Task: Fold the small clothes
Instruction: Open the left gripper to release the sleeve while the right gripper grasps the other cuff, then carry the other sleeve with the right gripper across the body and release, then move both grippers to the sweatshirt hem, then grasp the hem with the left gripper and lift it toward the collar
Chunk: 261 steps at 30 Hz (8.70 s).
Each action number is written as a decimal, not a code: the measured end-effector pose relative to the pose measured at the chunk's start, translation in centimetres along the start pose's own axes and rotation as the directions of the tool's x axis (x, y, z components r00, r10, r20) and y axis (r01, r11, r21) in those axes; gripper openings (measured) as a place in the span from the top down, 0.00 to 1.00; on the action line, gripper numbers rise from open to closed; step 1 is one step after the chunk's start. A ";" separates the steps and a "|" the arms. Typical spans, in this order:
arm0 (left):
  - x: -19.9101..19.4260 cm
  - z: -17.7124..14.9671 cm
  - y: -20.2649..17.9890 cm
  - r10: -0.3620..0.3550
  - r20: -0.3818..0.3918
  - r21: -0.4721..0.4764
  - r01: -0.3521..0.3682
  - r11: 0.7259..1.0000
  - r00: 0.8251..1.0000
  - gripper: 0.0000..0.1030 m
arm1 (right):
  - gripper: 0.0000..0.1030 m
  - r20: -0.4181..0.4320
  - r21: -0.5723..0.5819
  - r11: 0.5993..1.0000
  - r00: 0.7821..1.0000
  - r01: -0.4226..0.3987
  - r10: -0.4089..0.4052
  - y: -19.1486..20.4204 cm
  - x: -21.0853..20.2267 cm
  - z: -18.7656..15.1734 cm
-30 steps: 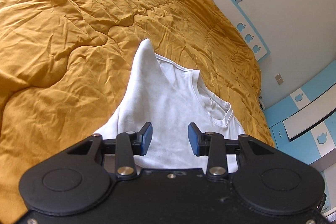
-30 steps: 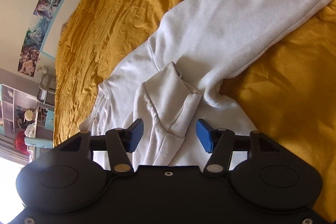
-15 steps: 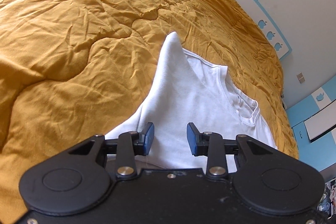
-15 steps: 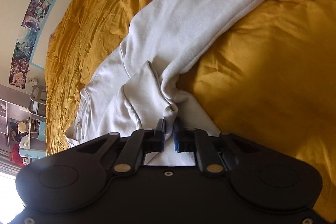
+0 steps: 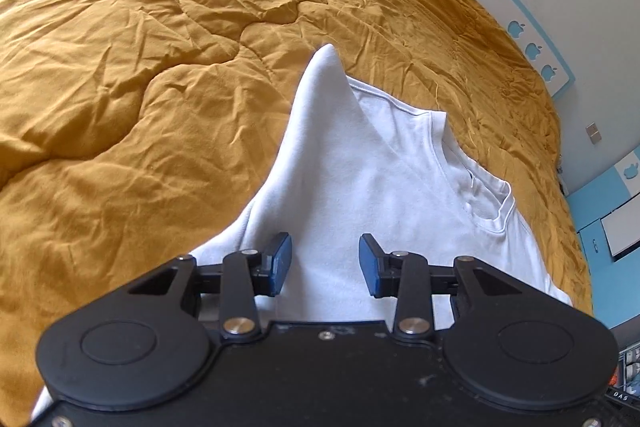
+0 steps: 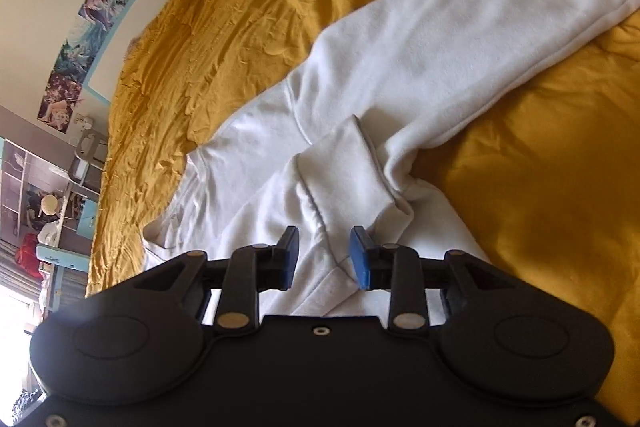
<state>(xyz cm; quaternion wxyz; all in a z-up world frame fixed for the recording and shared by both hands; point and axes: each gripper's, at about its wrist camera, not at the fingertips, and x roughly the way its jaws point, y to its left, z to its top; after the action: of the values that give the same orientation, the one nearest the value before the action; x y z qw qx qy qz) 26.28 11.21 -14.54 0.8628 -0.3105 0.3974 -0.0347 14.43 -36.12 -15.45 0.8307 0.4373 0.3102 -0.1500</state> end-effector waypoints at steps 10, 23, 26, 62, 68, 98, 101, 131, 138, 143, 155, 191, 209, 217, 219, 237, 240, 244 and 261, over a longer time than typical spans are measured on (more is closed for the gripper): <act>-3.2 -3.1 -8.5 -0.217 -0.047 0.134 0.221 0.966 0.975 0.60 | 0.59 0.309 0.154 0.986 0.951 -0.066 0.016 -9.7 -13.5 4.7; 1.9 -13.2 -20.0 -0.294 -0.275 0.235 0.360 0.903 0.915 0.59 | 0.59 0.457 0.543 0.838 0.856 -0.054 -0.241 -25.2 -18.9 10.4; 3.1 -14.6 -20.6 -0.273 -0.306 0.247 0.352 0.903 0.912 0.59 | 0.59 0.462 0.558 0.828 0.849 -0.054 -0.256 -25.9 -17.9 11.1; -8.6 -5.2 -1.9 -0.240 0.059 -0.142 0.246 0.959 0.969 0.58 | 0.91 0.395 -0.134 0.915 0.826 -0.381 0.402 9.6 -13.7 4.6; -9.1 -4.2 4.1 -0.191 0.088 -0.251 0.207 0.946 0.978 0.59 | 0.91 0.069 -0.247 0.841 0.857 -0.481 0.510 19.9 -5.2 -8.0; -3.0 -1.8 -0.2 -0.132 0.015 -0.108 0.133 0.985 0.991 0.58 | 0.64 0.091 0.165 0.960 0.972 -0.228 0.216 -3.8 -4.5 -1.4; -2.9 -1.8 -0.4 -0.122 0.015 -0.095 0.123 0.988 0.992 0.58 | 0.64 0.068 0.222 0.948 0.973 -0.229 0.219 -3.9 -2.9 -1.9; -1.5 -0.3 -0.3 -0.110 0.035 -0.070 0.112 0.991 0.993 0.56 | 0.96 0.262 0.438 0.874 0.960 -0.210 0.098 -5.3 -2.5 -2.1; -1.1 -0.3 1.3 -0.129 0.011 -0.103 0.129 0.986 0.992 0.56 | 0.91 0.215 0.427 0.885 0.972 -0.184 0.099 -5.8 -2.3 -2.4; -3.5 -0.8 -0.5 -0.192 0.022 -0.054 0.193 0.980 0.981 0.55 | 0.90 0.198 0.347 0.923 0.975 -0.165 0.100 -4.6 -5.3 -1.5; -2.2 -4.0 -3.2 -0.098 -0.050 0.064 0.101 0.993 0.994 0.54 | 0.73 -0.213 -0.057 0.928 0.913 -0.368 0.348 5.8 2.0 -4.5; -26.0 -10.1 8.4 -0.233 -0.113 0.347 0.258 0.902 0.966 0.43 | 0.34 -0.125 -0.525 0.805 0.960 -0.277 0.249 -8.2 -24.6 -8.2; -26.0 -14.5 17.9 -0.236 -0.231 0.114 0.268 0.957 0.944 0.43 | 0.43 -0.154 -0.568 0.787 0.971 -0.239 0.184 -13.8 -23.6 -12.3; -24.5 -14.8 19.5 -0.368 -0.275 -0.056 0.368 0.928 0.888 0.44 | 0.57 -0.279 -0.490 0.814 0.941 -0.311 0.192 -14.7 -21.9 -12.1; -24.4 -14.8 19.7 -0.366 -0.287 -0.054 0.367 0.929 0.885 0.44 | 0.57 -0.306 -0.483 0.811 0.932 -0.330 0.197 -14.6 -21.6 -12.3; -24.7 -14.9 20.9 -0.406 -0.305 -0.134 0.383 0.914 0.861 0.97 | 0.90 -0.441 -0.400 0.816 0.868 -0.418 0.228 -13.8 -20.1 -13.1; -25.1 -14.5 20.4 -0.433 -0.295 -0.142 0.409 0.901 0.852 0.99 | 0.90 -0.442 -0.391 0.816 0.865 -0.426 0.240 -13.7 -20.5 -12.7; -26.1 -13.9 19.3 -0.536 -0.230 -0.170 0.508 0.844 0.812 0.99 | 0.91 -0.432 -0.344 0.818 0.851 -0.460 0.297 -13.6 -21.2 -12.0; -20.0 -2.3 9.2 -0.752 0.005 -0.130 0.746 0.653 0.659 0.99 | 0.91 -0.140 -0.076 0.759 0.760 -0.647 0.634 -8.3 -17.7 -2.8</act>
<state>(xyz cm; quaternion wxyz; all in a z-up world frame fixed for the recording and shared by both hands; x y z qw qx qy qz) 9.31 23.59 -7.64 0.7412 -0.4972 0.2568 -0.3707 -4.48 -38.96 -10.50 0.8388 0.4738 0.1938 0.1856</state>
